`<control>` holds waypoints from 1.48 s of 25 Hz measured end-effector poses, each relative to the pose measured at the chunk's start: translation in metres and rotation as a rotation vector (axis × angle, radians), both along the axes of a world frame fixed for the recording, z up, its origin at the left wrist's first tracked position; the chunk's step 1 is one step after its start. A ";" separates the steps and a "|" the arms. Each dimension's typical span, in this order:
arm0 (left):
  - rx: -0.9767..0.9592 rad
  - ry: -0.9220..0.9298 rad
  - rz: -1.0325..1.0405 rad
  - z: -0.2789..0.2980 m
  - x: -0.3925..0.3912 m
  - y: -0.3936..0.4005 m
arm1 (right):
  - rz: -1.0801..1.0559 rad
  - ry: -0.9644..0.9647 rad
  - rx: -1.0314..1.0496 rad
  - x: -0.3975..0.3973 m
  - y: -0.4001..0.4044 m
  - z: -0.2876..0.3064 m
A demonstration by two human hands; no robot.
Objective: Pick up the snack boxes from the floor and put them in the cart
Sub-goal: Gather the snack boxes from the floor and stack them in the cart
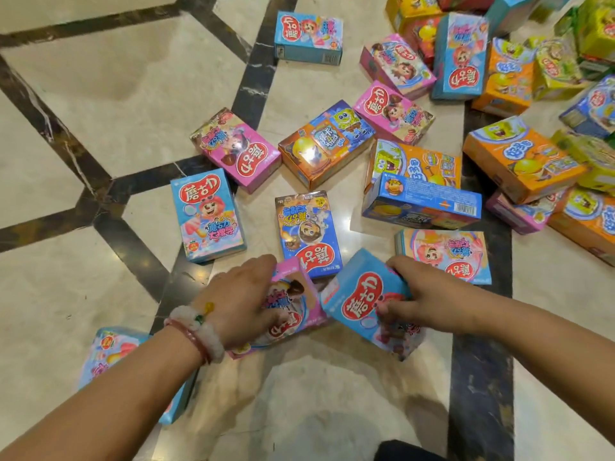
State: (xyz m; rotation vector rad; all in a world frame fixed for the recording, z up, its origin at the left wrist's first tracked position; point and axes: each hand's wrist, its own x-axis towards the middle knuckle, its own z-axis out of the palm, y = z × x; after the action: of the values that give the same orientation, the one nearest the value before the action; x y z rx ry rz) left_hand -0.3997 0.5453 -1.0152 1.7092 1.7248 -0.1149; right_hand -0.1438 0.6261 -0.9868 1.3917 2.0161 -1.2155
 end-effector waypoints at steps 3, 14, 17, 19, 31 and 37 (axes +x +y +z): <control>-0.116 -0.447 0.479 0.027 -0.011 -0.002 | -0.406 0.200 -0.160 0.004 0.002 0.016; -0.178 -1.120 1.046 0.331 -0.012 -0.013 | -1.000 0.590 -0.405 0.000 -0.039 0.307; -0.121 -1.130 1.051 0.437 -0.003 -0.015 | -1.022 0.674 -0.384 0.002 -0.044 0.414; -0.108 -1.133 1.010 0.512 0.000 -0.021 | -1.037 0.697 -0.351 0.000 -0.052 0.485; -0.149 -1.141 0.567 0.712 0.038 -0.058 | -1.439 0.967 0.044 0.016 -0.190 0.687; -0.304 -1.075 0.269 0.757 0.102 -0.103 | -1.763 0.945 0.249 0.055 -0.329 0.724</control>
State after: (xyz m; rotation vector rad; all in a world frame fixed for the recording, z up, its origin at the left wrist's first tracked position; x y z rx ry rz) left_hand -0.2979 0.4425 -0.2580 0.9711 1.0110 0.5427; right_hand -0.0892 0.2971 -0.2624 3.3551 0.7355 -2.6072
